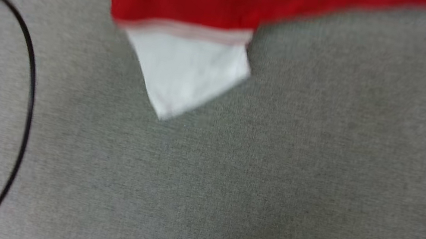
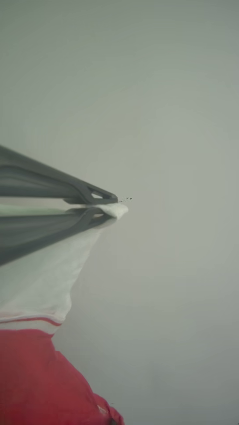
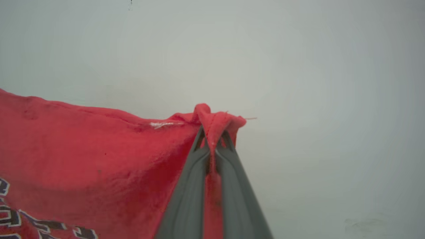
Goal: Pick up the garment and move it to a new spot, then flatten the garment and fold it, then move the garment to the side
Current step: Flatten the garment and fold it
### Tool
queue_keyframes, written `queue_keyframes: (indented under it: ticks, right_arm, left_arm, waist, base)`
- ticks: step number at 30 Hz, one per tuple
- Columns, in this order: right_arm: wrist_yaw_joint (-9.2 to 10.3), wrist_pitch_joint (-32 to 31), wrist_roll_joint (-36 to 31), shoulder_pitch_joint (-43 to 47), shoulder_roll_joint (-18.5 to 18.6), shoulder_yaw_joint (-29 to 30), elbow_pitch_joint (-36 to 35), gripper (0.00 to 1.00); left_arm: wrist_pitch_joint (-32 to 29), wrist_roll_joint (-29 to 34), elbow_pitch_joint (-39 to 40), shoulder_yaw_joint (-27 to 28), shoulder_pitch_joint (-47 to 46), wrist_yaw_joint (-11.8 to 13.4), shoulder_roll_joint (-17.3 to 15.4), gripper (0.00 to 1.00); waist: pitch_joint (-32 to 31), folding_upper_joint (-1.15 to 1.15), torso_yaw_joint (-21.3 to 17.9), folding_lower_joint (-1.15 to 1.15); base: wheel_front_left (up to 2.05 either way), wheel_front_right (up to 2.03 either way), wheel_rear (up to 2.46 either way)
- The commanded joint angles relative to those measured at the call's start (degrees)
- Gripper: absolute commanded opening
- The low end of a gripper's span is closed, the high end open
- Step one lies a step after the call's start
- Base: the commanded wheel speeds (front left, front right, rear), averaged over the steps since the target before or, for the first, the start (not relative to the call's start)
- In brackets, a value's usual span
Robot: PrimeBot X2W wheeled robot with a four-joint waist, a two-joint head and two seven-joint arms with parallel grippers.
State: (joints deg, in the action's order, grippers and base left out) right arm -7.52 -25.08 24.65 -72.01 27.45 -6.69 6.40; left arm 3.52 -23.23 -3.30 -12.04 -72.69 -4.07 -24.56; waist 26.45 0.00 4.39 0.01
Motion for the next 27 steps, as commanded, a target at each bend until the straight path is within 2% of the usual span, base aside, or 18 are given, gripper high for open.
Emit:
queue_keyframes:
  ticks: [1,7,14,19,27]
  right_arm:
    - [0.07,0.39,-1.37,-3.24,-0.76,0.12,1.23,0.0]
    - [0.06,2.96,-5.45,-17.63,-2.09,-0.84,8.74,0.0]
    - [0.07,7.78,-7.73,-30.87,-3.07,-3.43,18.95,0.0]
    - [0.07,10.61,-6.31,-33.84,-2.96,-6.85,24.49,0.0]
    - [0.07,15.45,-1.86,-27.43,-2.16,-14.24,30.17,0.0]
  left_arm:
    - [0.39,0.64,-1.6,-0.17,-3.61,-0.55,0.07,0.0]
    - [1.63,1.54,-11.47,-1.74,-20.33,-1.98,0.61,0.0]
    - [4.35,2.08,-21.09,-3.74,-33.13,-2.81,1.5,0.0]
    - [6.52,1.41,-26.05,-5.43,-34.49,-3.11,1.49,0.0]
    - [10.01,-0.99,-29.63,-6.88,-26.37,-3.25,-0.18,0.0]
  waist:
    - [4.2,0.0,-0.48,-0.01]
    - [8.09,0.0,-0.56,-0.01]
    - [10.18,0.0,-0.62,-0.01]
    - [11.99,0.0,-0.98,-0.01]
    - [13.61,0.0,-1.26,-0.01]
  base:
    - [0.0,0.0,0.0]
    - [0.0,0.0,0.0]
    - [0.0,0.0,0.0]
    - [0.0,0.0,0.0]
    - [0.0,0.0,0.0]
